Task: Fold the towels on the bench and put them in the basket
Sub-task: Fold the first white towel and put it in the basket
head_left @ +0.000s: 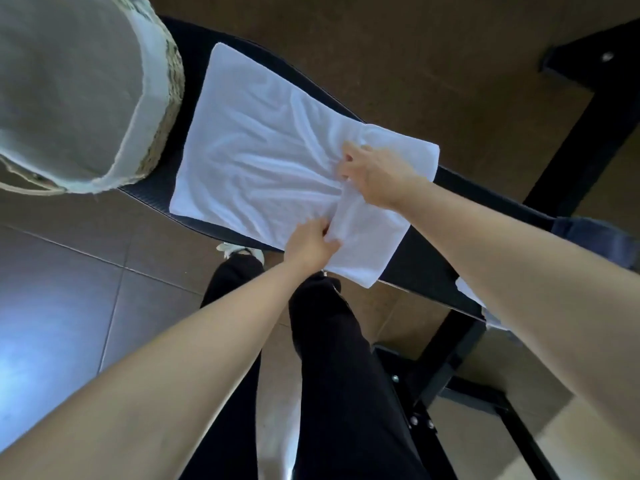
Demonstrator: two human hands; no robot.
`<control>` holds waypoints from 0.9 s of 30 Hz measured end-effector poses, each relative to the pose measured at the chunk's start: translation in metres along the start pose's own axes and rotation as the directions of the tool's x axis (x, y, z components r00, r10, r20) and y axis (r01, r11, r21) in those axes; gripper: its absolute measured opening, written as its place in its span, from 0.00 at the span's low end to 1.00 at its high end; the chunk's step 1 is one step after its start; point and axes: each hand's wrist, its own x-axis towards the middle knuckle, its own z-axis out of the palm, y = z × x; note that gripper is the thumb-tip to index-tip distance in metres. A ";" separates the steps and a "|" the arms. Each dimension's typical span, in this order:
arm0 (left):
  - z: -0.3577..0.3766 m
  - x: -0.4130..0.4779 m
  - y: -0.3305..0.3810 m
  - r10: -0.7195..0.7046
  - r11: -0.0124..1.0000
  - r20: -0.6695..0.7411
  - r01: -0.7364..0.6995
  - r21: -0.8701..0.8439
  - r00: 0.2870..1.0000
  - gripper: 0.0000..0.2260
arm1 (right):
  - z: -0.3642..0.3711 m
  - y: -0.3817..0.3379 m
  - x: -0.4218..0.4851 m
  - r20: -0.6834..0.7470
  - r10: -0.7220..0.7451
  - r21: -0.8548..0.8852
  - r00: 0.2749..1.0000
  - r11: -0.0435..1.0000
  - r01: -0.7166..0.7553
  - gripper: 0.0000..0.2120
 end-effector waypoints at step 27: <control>-0.171 -0.027 -0.136 -0.400 0.811 -0.438 0.088 -0.579 0.805 0.10 | -0.116 -0.129 0.153 -0.299 0.193 0.113 0.935 0.980 -0.166 0.07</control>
